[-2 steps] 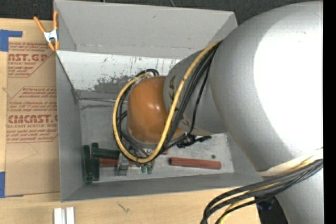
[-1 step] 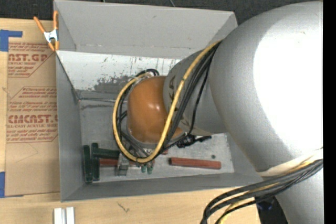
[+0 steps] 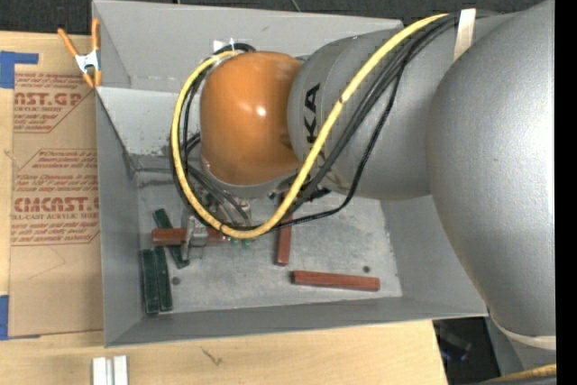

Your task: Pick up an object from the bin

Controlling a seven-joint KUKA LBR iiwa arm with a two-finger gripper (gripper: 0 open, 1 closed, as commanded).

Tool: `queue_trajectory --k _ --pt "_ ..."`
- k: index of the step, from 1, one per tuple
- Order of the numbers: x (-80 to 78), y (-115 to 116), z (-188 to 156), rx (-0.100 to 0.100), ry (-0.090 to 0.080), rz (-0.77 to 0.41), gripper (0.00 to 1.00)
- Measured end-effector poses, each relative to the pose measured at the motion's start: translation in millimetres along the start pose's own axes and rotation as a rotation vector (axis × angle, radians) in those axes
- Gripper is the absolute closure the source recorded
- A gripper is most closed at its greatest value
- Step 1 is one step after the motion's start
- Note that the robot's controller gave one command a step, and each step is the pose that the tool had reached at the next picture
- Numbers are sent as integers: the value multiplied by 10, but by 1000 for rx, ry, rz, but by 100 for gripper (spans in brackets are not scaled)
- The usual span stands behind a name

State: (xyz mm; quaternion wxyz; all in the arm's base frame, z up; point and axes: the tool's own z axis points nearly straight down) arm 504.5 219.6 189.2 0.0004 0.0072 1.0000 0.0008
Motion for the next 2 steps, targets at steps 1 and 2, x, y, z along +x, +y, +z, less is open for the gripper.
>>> queue_trajectory --k 1,2 --pt "-1 -2 0 0 0 0 100" --pt "126 -334 -1099 0 -3 -446 100"
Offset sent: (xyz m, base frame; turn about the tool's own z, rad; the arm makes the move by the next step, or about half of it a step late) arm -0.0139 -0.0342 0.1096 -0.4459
